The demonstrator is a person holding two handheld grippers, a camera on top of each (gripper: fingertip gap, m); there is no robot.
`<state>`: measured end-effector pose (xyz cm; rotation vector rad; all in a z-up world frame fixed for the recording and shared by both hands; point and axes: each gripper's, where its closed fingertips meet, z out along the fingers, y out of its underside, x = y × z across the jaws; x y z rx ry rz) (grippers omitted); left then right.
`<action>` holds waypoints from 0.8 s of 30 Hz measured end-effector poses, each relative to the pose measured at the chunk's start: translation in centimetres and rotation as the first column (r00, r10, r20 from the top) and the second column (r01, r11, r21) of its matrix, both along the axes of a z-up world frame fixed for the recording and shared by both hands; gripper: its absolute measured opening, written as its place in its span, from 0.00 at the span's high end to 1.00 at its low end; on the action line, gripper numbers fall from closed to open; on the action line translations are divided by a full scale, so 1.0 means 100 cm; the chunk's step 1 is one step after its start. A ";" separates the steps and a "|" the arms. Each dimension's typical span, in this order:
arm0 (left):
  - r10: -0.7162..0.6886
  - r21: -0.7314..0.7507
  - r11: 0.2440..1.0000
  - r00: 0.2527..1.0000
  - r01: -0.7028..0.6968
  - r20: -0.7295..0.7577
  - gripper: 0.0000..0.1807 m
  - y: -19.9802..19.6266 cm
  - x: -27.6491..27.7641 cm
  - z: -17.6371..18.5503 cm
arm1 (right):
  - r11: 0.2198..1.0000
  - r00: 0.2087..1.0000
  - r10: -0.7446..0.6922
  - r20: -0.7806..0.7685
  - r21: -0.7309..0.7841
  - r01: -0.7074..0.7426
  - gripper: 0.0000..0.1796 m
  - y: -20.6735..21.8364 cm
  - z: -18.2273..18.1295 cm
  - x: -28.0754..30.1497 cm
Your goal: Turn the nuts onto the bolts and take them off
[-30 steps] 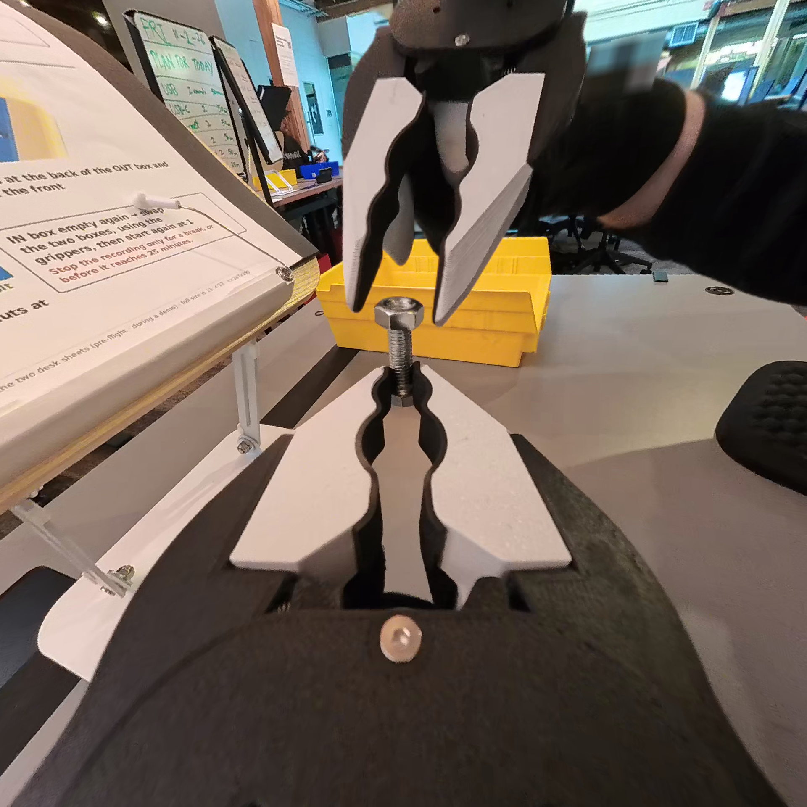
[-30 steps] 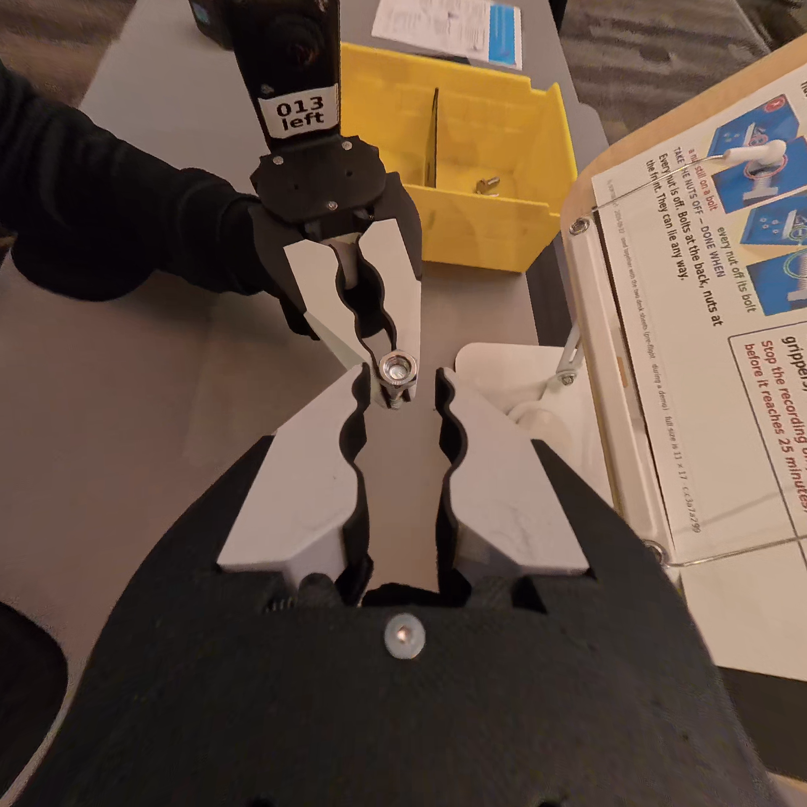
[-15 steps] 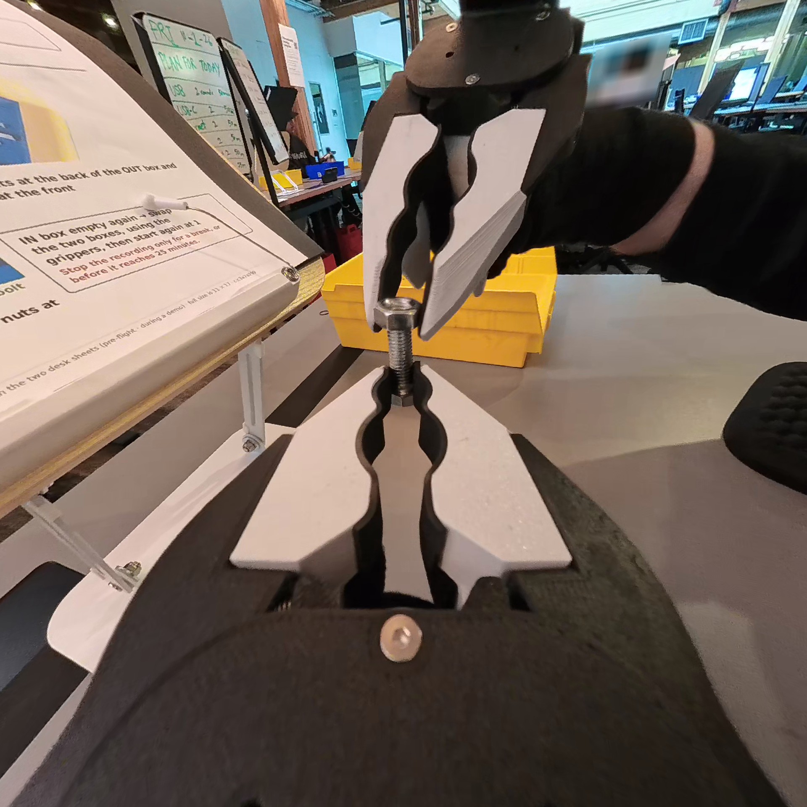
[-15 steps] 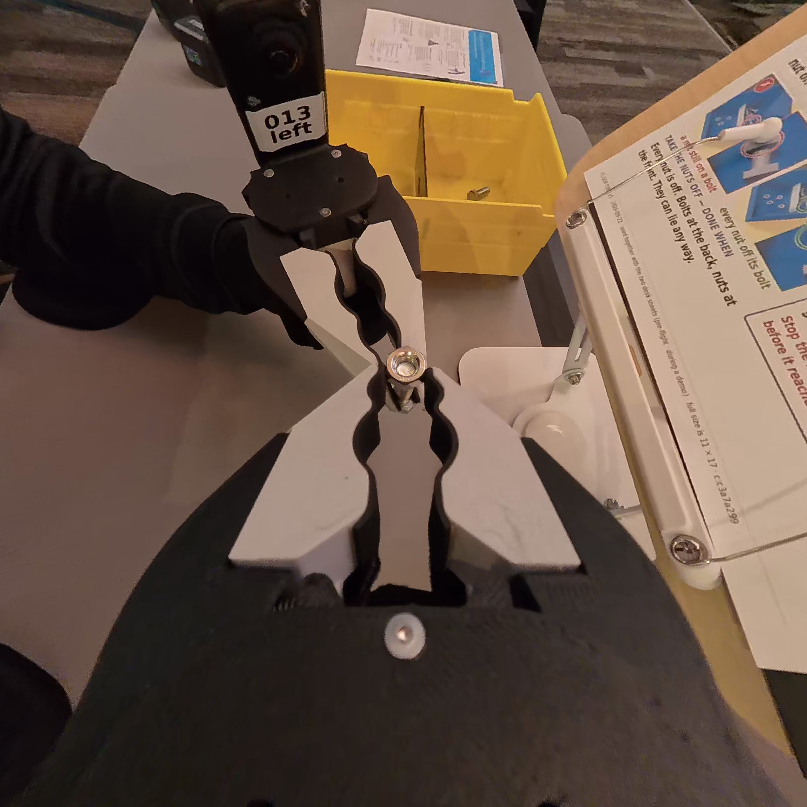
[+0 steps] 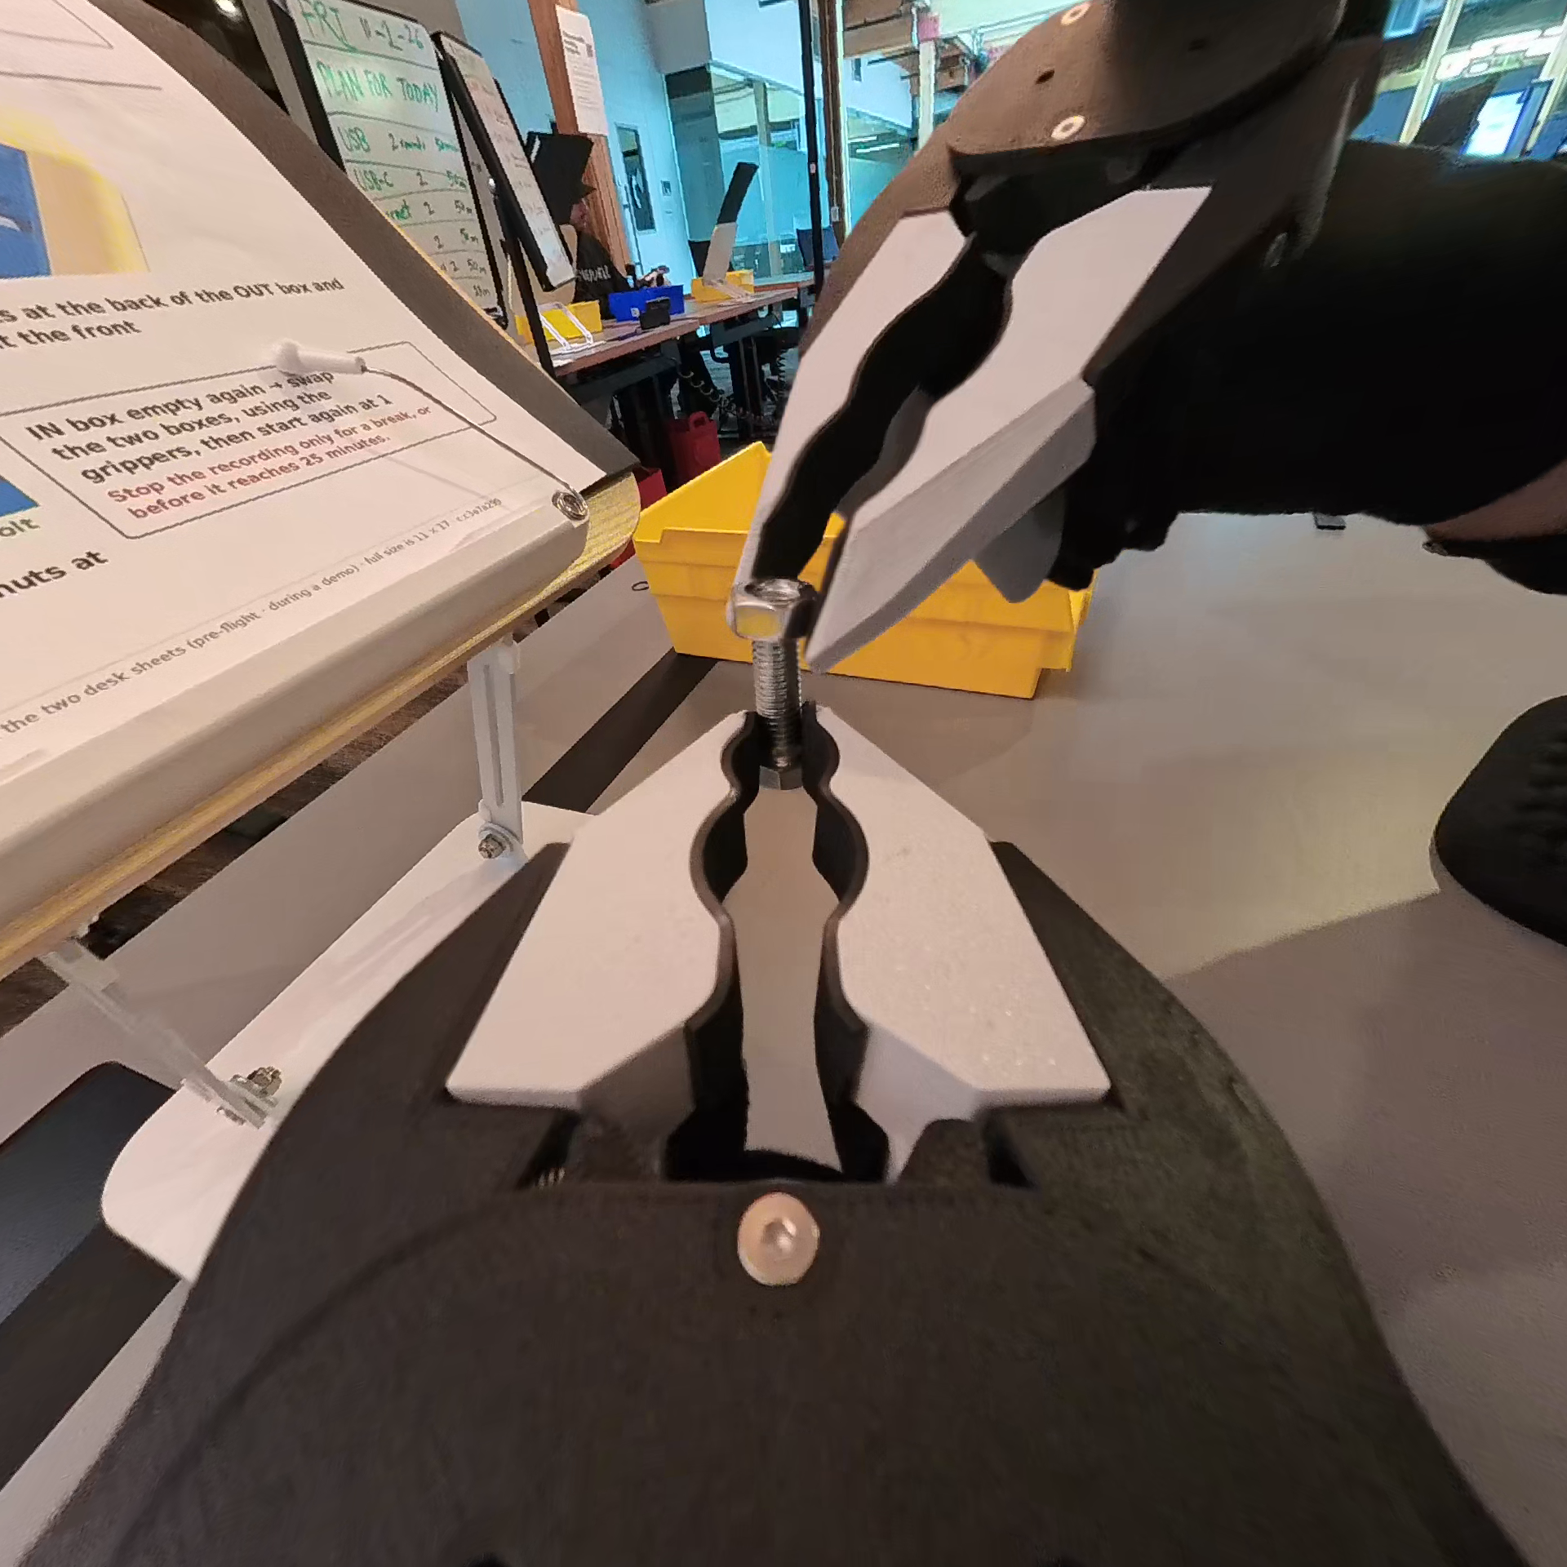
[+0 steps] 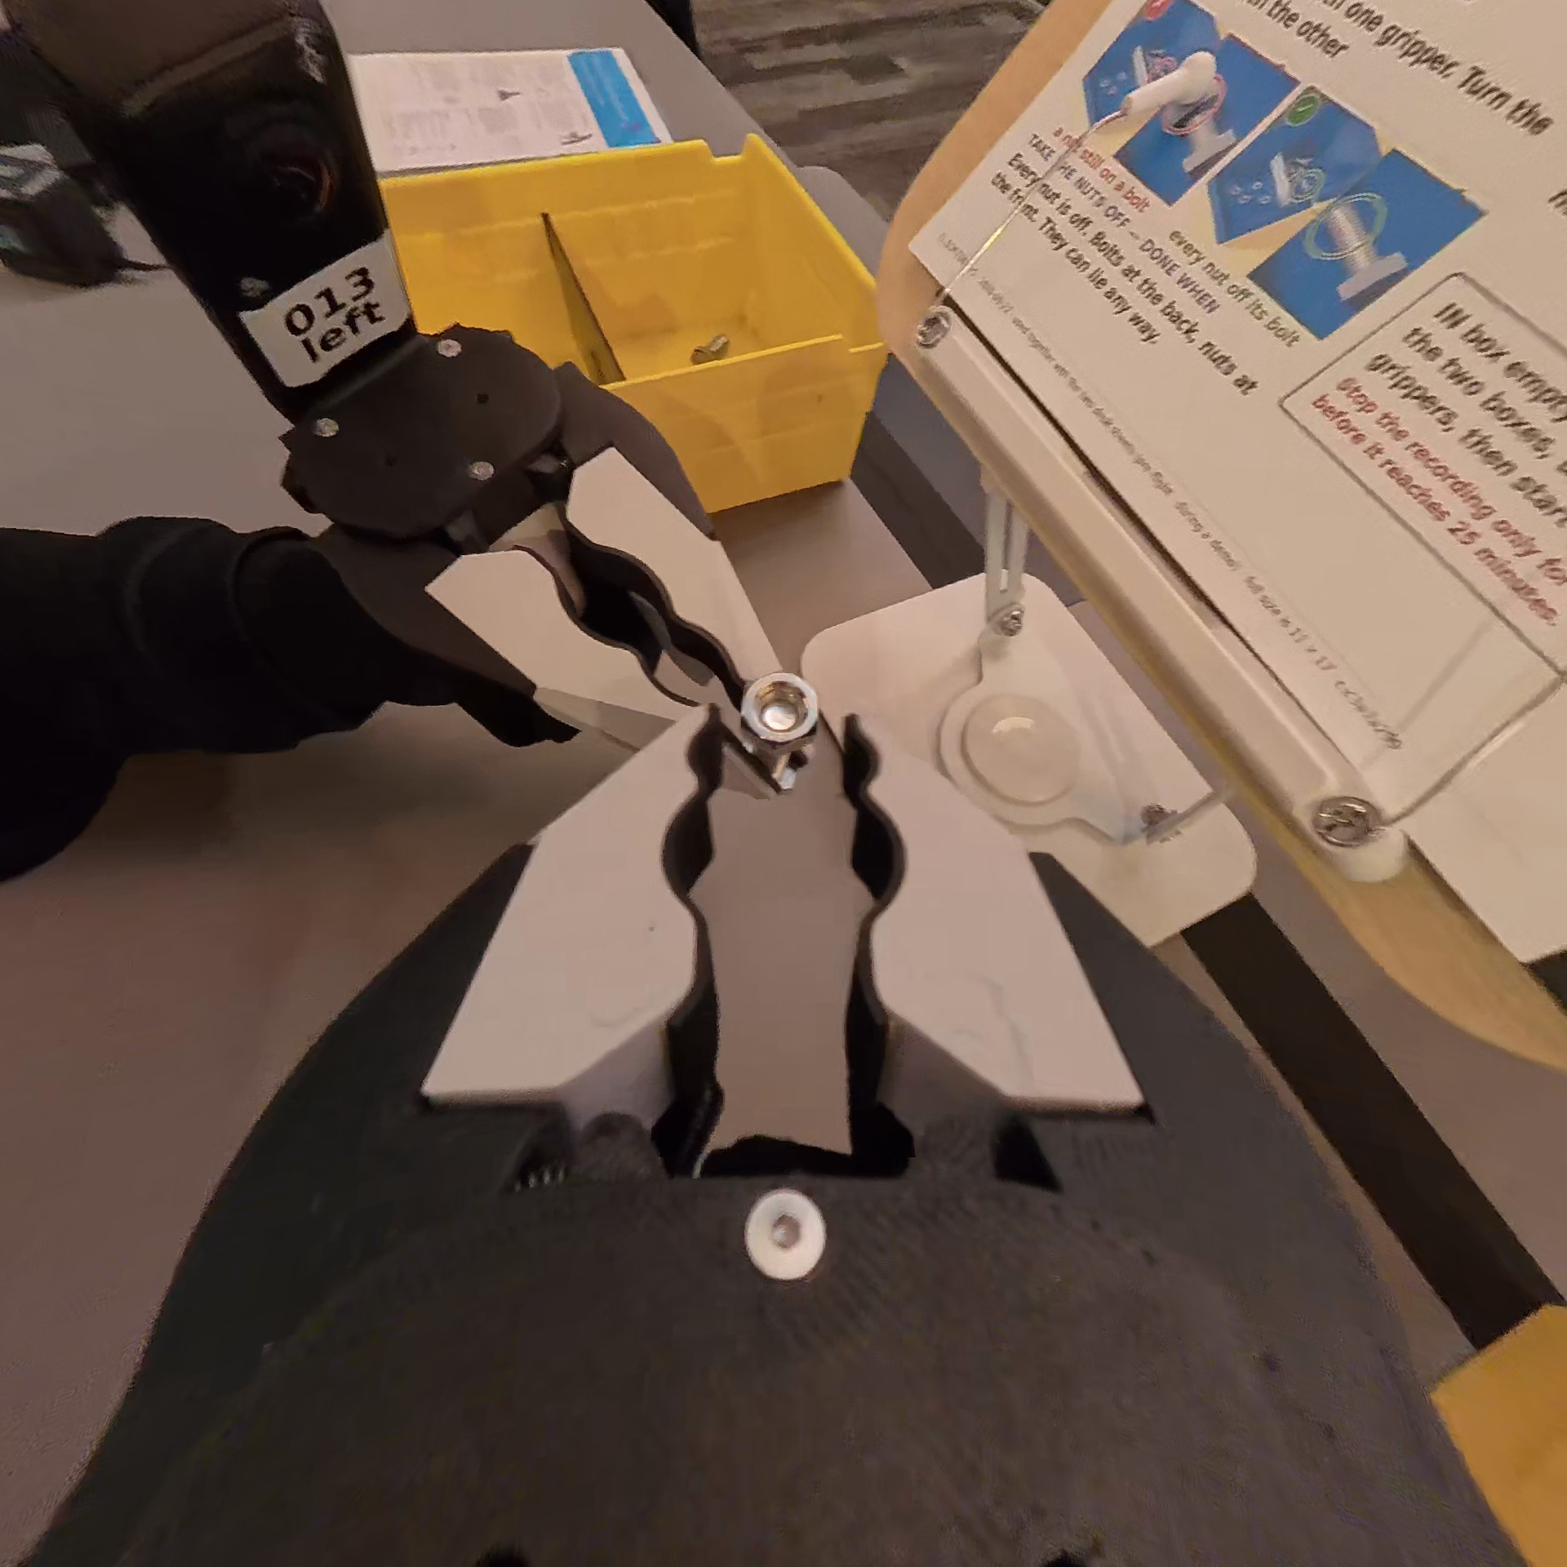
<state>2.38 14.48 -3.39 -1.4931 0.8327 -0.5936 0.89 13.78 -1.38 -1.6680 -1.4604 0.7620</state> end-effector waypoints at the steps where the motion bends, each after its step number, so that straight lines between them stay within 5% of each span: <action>1: -0.001 -0.002 1.000 1.000 0.001 -0.003 0.96 0.000 0.001 -0.001 | 1.000 1.000 -0.006 0.006 0.020 0.006 0.82 0.001 0.001 0.002; 6: -0.008 0.001 1.000 1.000 0.008 -0.010 0.96 -0.001 0.003 -0.001 | 0.985 0.991 0.127 0.050 0.114 -0.132 0.79 -0.002 0.019 0.005; 11: -0.022 0.003 1.000 1.000 0.022 -0.011 0.96 -0.004 0.005 0.000 | 0.847 0.860 0.402 0.316 0.229 -0.480 0.81 -0.016 0.020 0.004; 18: -0.033 0.005 0.999 0.999 0.033 -0.006 0.96 -0.005 0.005 0.001 | 0.650 0.597 0.468 0.651 0.205 -0.732 0.86 -0.011 0.013 0.007; 24: -0.035 0.009 0.999 0.999 0.035 -0.006 0.96 -0.006 0.006 0.002 | 0.617 0.508 0.476 0.718 0.139 -0.775 0.89 -0.007 0.007 0.005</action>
